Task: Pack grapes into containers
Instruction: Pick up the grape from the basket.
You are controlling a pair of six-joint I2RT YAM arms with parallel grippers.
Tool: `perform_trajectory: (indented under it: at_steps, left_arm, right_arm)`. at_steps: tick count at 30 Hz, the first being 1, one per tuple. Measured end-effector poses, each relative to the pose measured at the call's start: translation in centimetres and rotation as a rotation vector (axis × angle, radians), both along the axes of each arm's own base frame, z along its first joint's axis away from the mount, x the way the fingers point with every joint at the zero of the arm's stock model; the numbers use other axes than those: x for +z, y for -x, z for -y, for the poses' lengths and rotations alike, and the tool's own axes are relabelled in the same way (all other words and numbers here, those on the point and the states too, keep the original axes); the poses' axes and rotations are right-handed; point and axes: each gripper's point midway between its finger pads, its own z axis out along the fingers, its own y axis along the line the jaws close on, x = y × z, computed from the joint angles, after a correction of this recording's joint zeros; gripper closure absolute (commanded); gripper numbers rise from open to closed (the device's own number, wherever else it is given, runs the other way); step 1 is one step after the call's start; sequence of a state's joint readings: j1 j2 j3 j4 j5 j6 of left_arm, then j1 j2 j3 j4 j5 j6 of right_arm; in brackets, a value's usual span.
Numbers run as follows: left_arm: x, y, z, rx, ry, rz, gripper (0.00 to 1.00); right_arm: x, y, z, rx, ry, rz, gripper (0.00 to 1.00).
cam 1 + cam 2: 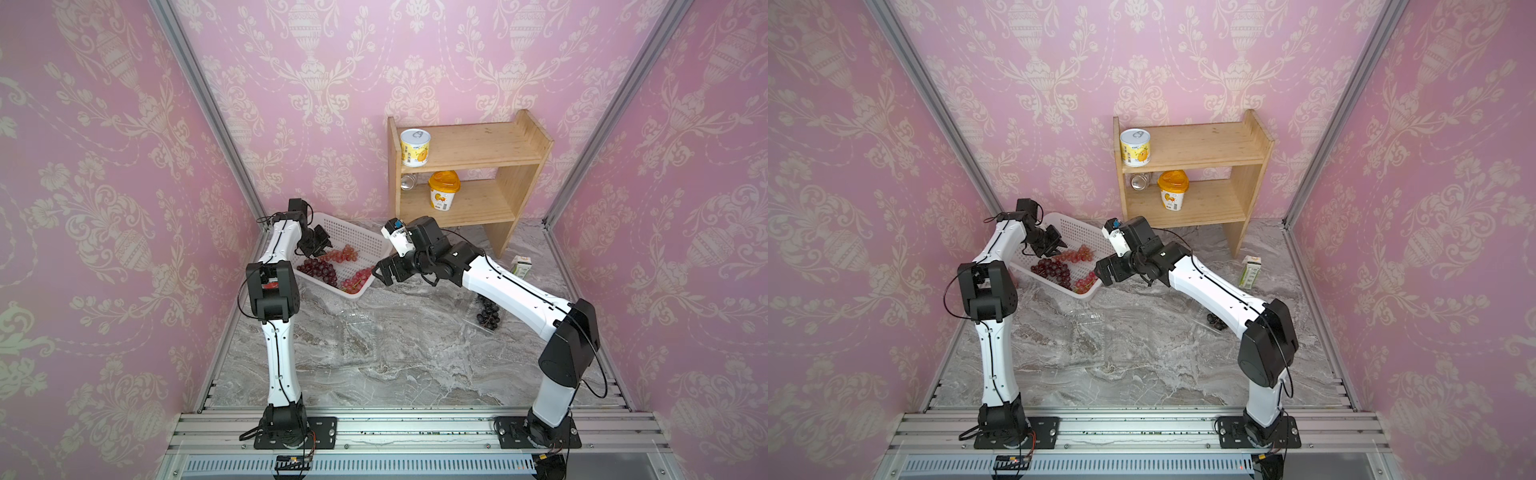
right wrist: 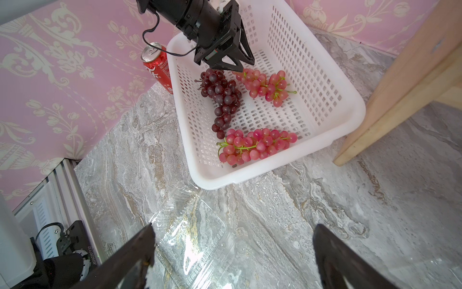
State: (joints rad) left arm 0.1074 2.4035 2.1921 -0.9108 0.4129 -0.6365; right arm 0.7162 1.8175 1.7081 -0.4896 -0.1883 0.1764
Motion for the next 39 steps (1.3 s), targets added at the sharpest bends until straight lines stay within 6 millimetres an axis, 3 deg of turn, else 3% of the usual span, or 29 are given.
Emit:
perform_trajectory:
  at_steps: [17, 25, 39]
  left_arm:
    - [-1.2, 0.8, 0.1, -0.013, -0.001, -0.033, 0.71]
    - [-1.3, 0.6, 0.1, -0.013, -0.002, -0.028, 0.80]
    - [-1.5, -0.5, 0.0, -0.013, -0.006, -0.009, 0.85]
  right_arm:
    - [-0.6, 0.1, 0.0, -0.003, -0.003, -0.012, 0.01]
    - [-0.6, 0.1, 0.0, -0.003, -0.003, -0.012, 0.01]
    - [-0.6, 0.1, 0.0, -0.003, -0.003, -0.012, 0.01]
